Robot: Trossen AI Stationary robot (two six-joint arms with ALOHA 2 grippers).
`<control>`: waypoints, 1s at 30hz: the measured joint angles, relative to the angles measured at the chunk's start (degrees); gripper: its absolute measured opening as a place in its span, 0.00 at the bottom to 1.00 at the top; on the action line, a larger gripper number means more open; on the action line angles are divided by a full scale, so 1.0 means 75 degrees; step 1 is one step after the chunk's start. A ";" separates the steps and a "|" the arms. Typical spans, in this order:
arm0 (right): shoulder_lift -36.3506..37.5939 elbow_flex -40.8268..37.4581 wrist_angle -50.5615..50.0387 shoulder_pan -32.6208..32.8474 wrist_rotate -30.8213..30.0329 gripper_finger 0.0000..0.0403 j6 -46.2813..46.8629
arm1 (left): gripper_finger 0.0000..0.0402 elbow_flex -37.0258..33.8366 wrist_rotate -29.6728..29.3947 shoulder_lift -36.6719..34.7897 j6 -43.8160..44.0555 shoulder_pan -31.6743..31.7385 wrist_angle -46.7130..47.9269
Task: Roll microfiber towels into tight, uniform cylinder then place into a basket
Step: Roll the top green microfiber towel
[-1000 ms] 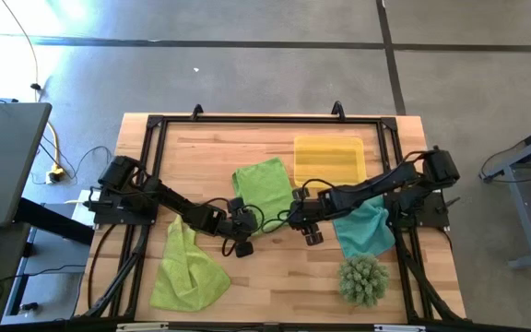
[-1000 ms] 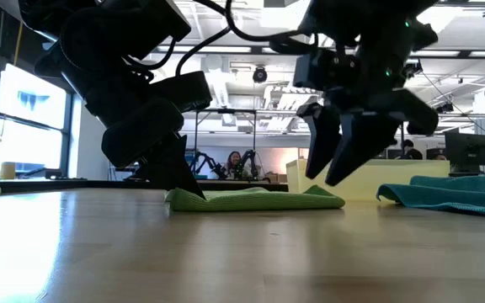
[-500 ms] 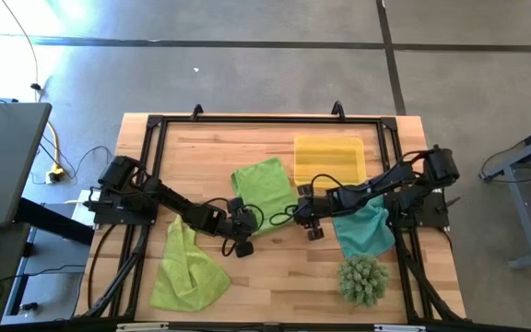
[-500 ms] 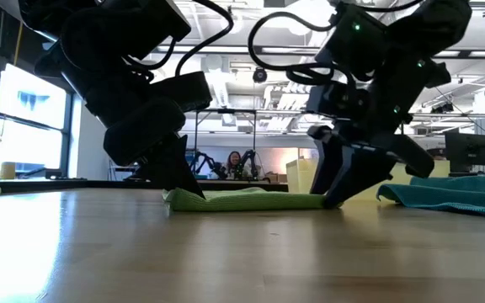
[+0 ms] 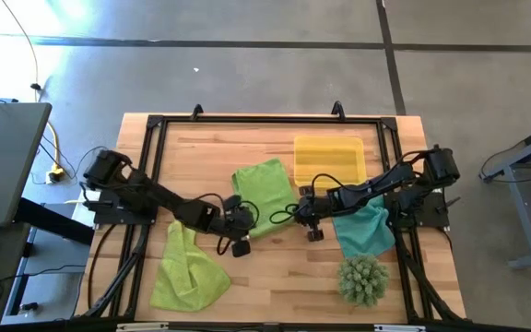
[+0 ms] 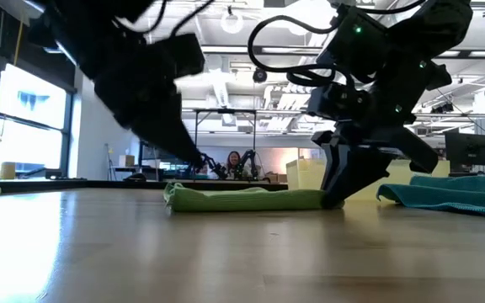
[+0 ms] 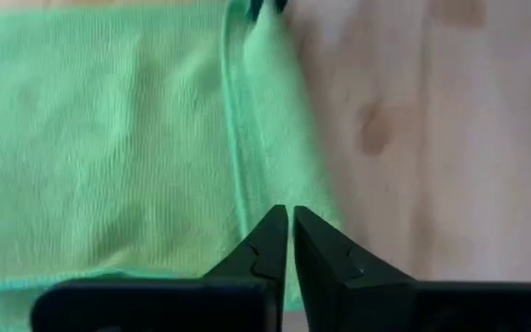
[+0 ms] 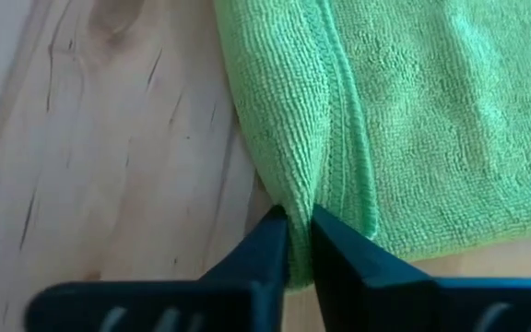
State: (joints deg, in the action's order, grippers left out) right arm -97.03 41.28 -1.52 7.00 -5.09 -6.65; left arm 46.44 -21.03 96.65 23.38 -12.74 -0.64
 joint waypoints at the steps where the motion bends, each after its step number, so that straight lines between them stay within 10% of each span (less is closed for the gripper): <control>1: 0.0000 0.0000 -0.0003 -0.0005 0.0044 0.04 0.0081 | 0.05 0.0005 0.0022 -0.0101 -0.0044 -0.0036 -0.0062; 14: 0.0002 -0.0009 0.0053 -0.0396 0.0798 0.01 0.1456 | 0.37 0.0017 -0.0565 0.0221 -0.1429 -0.0780 -0.0147; 30: -0.0015 -0.0017 0.0299 -0.0684 0.1348 0.01 0.2253 | 0.36 0.0020 -0.1068 0.0954 -0.1137 -0.0498 -0.0083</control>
State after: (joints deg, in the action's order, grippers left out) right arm -97.14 41.15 0.72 1.87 5.02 10.25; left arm 46.59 -29.04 103.81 14.85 -16.48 -1.27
